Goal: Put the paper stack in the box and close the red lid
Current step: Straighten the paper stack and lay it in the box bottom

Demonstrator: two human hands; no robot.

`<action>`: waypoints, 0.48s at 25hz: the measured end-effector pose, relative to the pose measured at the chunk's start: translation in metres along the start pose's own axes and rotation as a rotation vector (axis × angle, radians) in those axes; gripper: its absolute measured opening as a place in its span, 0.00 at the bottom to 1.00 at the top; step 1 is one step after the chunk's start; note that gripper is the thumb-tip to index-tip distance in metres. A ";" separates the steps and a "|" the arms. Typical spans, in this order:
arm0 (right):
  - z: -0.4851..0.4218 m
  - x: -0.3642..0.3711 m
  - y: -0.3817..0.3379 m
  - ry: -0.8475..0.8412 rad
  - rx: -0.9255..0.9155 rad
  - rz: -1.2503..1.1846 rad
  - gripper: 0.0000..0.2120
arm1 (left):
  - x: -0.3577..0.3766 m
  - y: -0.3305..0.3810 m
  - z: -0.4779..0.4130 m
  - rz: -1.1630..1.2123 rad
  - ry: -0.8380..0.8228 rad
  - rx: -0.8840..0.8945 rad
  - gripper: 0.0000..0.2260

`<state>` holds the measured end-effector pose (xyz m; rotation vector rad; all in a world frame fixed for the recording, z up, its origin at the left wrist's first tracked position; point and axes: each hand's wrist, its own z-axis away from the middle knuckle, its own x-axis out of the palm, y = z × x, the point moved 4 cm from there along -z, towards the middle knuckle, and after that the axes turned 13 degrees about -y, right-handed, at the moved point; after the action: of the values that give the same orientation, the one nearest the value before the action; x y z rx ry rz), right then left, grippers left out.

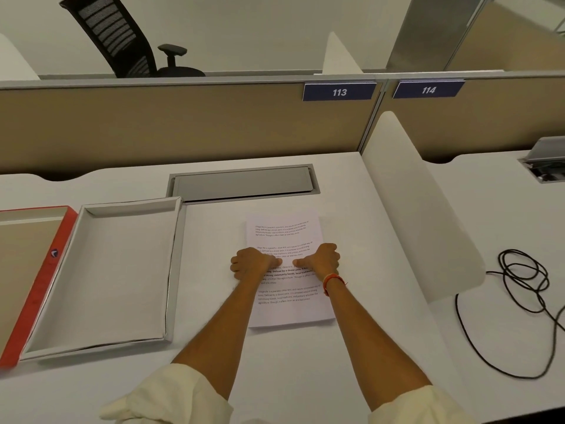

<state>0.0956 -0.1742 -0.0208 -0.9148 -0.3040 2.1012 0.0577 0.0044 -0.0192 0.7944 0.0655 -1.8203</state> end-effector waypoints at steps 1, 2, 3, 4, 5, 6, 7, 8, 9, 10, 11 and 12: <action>0.000 0.000 0.000 -0.004 -0.007 -0.017 0.45 | 0.000 0.001 0.000 0.022 -0.003 0.020 0.42; 0.001 0.000 0.001 -0.004 -0.009 -0.021 0.45 | 0.000 0.002 -0.001 0.053 -0.008 0.049 0.42; 0.001 0.000 0.002 0.001 -0.009 -0.013 0.45 | 0.001 0.001 -0.002 0.089 -0.017 0.084 0.41; 0.001 0.000 0.003 0.014 -0.010 0.002 0.45 | 0.001 0.001 -0.002 0.118 -0.027 0.121 0.40; 0.001 0.000 0.003 0.028 -0.012 0.020 0.45 | 0.000 0.000 -0.003 0.128 -0.034 0.151 0.39; 0.002 0.001 0.003 0.037 -0.017 0.038 0.44 | 0.000 -0.002 -0.004 0.122 -0.040 0.172 0.38; 0.002 0.002 0.002 0.041 -0.027 0.054 0.43 | 0.001 -0.004 -0.005 0.112 -0.041 0.189 0.36; 0.001 0.003 0.001 0.040 -0.041 0.063 0.40 | 0.001 -0.006 -0.005 0.114 -0.038 0.201 0.35; 0.002 0.003 0.001 0.036 -0.054 0.064 0.38 | 0.002 -0.008 -0.004 0.134 -0.030 0.215 0.34; 0.002 0.004 0.001 0.031 -0.068 0.052 0.36 | 0.002 -0.010 -0.004 0.165 -0.013 0.235 0.35; 0.002 0.003 0.001 0.022 -0.089 0.030 0.34 | 0.002 -0.012 -0.002 0.195 0.008 0.258 0.36; 0.003 0.003 0.002 0.013 -0.117 0.001 0.33 | 0.002 -0.013 0.000 0.219 0.030 0.275 0.36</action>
<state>0.0914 -0.1728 -0.0216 -0.9968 -0.4233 2.0957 0.0461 0.0083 -0.0248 0.9820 -0.2489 -1.6284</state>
